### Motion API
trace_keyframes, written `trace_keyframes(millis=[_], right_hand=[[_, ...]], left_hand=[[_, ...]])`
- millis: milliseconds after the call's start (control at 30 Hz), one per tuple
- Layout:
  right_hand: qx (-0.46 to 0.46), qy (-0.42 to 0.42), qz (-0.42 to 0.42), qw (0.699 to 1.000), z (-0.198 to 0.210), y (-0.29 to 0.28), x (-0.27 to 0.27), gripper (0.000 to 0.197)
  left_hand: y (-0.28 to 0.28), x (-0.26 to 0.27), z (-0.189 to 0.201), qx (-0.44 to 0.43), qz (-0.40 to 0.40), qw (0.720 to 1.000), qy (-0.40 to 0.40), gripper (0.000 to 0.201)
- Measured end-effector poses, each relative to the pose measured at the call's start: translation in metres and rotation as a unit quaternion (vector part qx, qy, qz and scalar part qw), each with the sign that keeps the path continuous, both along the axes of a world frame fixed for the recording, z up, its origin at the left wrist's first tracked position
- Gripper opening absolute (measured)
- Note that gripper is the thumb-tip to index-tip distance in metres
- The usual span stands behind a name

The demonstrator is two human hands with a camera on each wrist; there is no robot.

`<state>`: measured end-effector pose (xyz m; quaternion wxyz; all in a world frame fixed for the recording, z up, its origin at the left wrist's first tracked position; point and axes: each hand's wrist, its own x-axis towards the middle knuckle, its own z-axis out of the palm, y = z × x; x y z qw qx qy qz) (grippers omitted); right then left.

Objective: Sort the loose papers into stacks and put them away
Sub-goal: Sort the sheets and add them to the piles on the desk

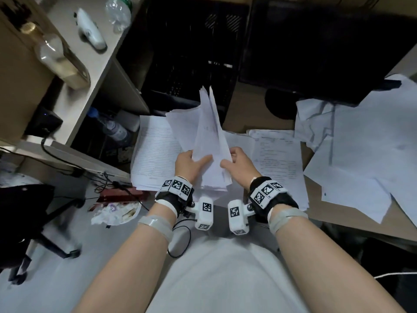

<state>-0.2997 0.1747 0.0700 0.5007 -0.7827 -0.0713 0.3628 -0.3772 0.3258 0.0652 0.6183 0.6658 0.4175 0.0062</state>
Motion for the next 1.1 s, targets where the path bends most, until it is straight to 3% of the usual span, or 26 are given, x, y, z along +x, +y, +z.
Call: trace_keyframes(millis=[67, 233, 300, 367, 400, 467, 567, 633, 800, 833, 933, 1100], right_hand=[[-0.035, -0.042, -0.024, 0.998, -0.002, -0.013, 0.005, 0.028], [-0.096, -0.066, -0.189, 0.975, -0.004, -0.054, 0.023, 0.032], [-0.128, -0.088, -0.27, 0.95, 0.002, -0.067, 0.03, 0.033], [-0.098, -0.144, -0.307, 0.936, 0.01, -0.074, 0.036, 0.027], [-0.067, -0.171, -0.296, 0.937, 0.016, -0.072, 0.037, 0.023], [-0.019, -0.19, -0.199, 0.961, 0.029, -0.06, 0.036, 0.016], [0.001, -0.145, 0.003, 0.989, 0.046, -0.027, 0.021, 0.016], [0.001, -0.133, 0.073, 0.988, 0.045, -0.011, 0.012, 0.017], [0.027, -0.072, 0.108, 0.991, 0.038, -0.006, 0.01, 0.038], [0.029, -0.055, 0.101, 0.993, 0.04, -0.006, 0.01, 0.038], [0.02, -0.037, 0.095, 0.995, 0.041, 0.003, 0.006, 0.024], [-0.034, -0.088, 0.074, 0.993, 0.043, 0.019, 0.006, 0.012]], left_hand=[[-0.005, 0.001, -0.007, -0.002, 0.025, 1.0, 0.0, 0.032], [-0.021, 0.001, 0.017, -0.004, 0.084, 0.995, -0.044, 0.014], [-0.015, 0.003, 0.016, 0.023, 0.105, 0.993, -0.042, 0.016], [-0.006, 0.004, 0.014, 0.058, 0.108, 0.992, -0.022, 0.023], [-0.004, 0.005, 0.014, 0.061, 0.105, 0.992, -0.024, 0.023], [-0.007, 0.008, 0.019, 0.059, 0.08, 0.994, -0.044, 0.021], [-0.017, 0.016, 0.03, 0.04, 0.041, 0.996, -0.065, 0.029], [-0.019, 0.02, 0.034, -0.002, 0.038, 0.996, -0.081, 0.038], [-0.006, 0.016, 0.038, -0.001, 0.004, 0.995, -0.095, 0.047], [-0.002, 0.015, 0.035, -0.001, -0.005, 0.996, -0.093, 0.045], [0.004, 0.011, 0.033, -0.013, -0.009, 0.995, -0.101, 0.01], [0.01, 0.009, 0.036, -0.022, -0.035, 0.994, -0.101, 0.012]])
